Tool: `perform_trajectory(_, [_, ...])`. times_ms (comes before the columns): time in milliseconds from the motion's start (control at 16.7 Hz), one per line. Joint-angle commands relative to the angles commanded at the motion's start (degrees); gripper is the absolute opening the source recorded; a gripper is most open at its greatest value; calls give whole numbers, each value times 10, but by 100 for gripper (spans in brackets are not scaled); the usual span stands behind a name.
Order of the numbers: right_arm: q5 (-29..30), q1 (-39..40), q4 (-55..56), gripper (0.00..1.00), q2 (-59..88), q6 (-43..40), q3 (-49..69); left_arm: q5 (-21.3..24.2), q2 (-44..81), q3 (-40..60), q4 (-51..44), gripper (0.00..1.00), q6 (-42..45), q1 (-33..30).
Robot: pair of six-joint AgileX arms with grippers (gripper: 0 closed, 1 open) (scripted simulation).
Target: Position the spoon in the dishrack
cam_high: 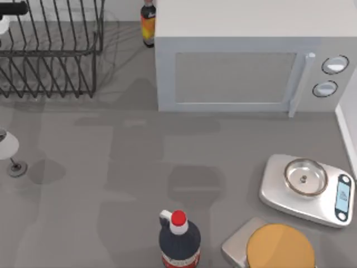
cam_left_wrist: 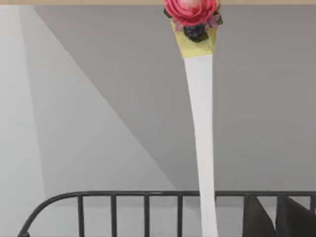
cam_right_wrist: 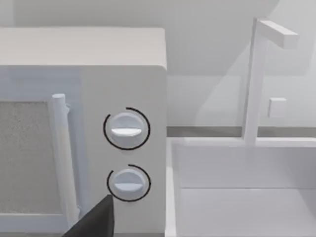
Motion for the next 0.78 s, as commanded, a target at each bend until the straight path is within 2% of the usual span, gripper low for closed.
perform_trajectory(180, [0, 0, 0, 100, 0, 0, 0, 0, 0, 0, 0, 0, 0, 0])
perform_trajectory(780, [0, 0, 0, 100, 0, 0, 0, 0, 0, 0, 0, 75, 0, 0])
